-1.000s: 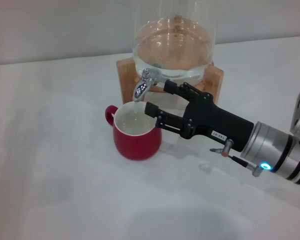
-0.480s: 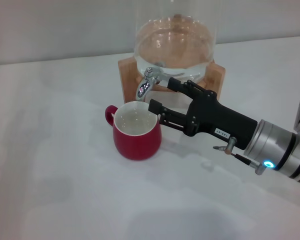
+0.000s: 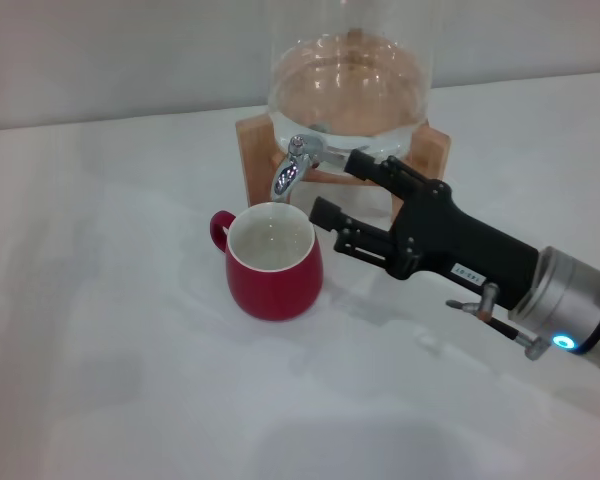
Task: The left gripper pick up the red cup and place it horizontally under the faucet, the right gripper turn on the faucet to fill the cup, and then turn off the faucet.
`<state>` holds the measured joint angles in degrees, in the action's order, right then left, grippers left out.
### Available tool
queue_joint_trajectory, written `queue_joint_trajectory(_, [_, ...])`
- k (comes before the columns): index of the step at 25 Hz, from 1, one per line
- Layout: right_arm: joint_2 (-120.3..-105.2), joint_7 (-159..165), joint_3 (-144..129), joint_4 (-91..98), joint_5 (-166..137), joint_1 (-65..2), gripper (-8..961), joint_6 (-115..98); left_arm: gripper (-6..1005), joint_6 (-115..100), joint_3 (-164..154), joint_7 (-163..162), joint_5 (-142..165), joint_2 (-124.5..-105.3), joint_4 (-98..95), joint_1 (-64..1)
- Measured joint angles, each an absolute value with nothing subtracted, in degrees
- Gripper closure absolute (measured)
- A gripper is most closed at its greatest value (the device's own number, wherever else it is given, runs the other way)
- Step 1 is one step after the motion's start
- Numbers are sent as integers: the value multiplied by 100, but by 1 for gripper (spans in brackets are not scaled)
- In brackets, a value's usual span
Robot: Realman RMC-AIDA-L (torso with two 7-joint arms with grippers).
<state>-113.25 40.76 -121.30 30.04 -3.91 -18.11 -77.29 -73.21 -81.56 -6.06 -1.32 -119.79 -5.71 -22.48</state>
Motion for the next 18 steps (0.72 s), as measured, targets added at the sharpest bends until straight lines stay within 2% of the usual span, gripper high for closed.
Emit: queue_joint_trajectory(18, [-11099, 4082, -11046, 2928, -396, -1736, 85, -7645, 374, -7321, -8156, -607, -132, -11979, -571, -2207])
